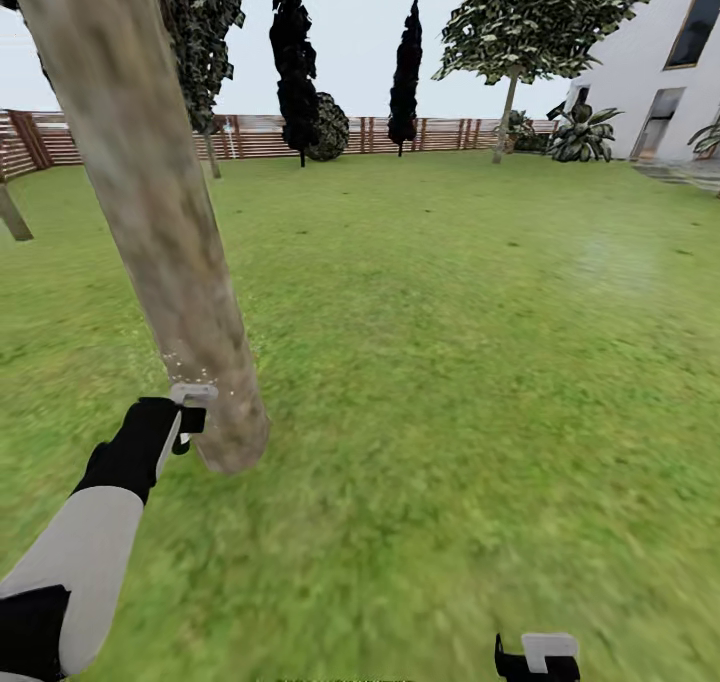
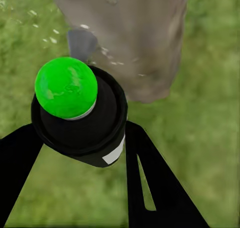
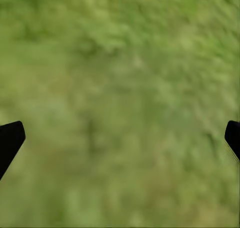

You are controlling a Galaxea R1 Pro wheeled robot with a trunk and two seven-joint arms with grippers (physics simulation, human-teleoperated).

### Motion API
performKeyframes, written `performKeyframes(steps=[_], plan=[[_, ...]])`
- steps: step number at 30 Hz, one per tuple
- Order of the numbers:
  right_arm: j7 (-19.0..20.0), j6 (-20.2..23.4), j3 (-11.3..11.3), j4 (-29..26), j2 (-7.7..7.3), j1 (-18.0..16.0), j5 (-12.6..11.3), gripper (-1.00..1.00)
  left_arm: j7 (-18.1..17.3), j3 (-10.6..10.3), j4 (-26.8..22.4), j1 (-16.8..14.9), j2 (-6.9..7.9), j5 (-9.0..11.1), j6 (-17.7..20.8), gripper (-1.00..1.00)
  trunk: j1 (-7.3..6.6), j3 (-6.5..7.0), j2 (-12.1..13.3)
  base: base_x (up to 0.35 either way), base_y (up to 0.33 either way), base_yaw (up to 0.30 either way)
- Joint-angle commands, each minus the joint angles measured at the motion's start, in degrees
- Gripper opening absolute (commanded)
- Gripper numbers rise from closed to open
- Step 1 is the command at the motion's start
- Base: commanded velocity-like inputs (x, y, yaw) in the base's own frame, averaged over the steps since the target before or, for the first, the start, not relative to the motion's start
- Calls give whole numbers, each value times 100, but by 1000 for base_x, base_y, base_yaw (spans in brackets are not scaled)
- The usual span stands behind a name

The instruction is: In the garden, pick up the pesticide atomizer on the floor and spray pesticide onto both trees until each tree trunk is fully covered.

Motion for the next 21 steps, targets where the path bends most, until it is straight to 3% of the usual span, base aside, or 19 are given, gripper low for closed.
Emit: performKeyframes(steps=[1,6,8,10,12,15,17,19,21], plan=[[-1,0,-3,-3,0,0,0,100,0,1,-105,0,-2,-9,4,-100,0,0,0,-114,-271,277],[-4,0,-4,-4,-8,0,0,100,0,-3,-324,-30,6,-21,56,-100,0,0,0,-73,-272,94],[-5,0,-4,-5,-9,0,0,100,0,-2,-337,-45,10,-13,263,-100,0,0,0,-3,-272,2],[-8,-1,-4,-5,-9,0,0,100,-4,-6,-677,-22,15,-16,551,-100,0,0,0,-1,-107,0],[-8,0,-4,-5,-9,0,0,100,-7,4,-876,7,73,-24,632,-100,0,0,0,0,-24,0],[-8,0,-4,-5,-9,0,0,100,-32,33,-1104,30,327,-14,973,-100,0,0,0,0,-3,70],[-8,0,-4,-5,-4,0,0,100,-58,-5,-1282,38,397,1,1077,-100,0,0,0,0,0,244],[-5,-1,-4,-5,-2,0,0,100,-80,-4,-1358,-16,316,34,1109,-100,0,0,0,0,0,211],[-2,0,-4,-5,-4,0,0,100,-148,-41,-1380,-69,147,41,1166,-100,0,0,0,0,0,60]])
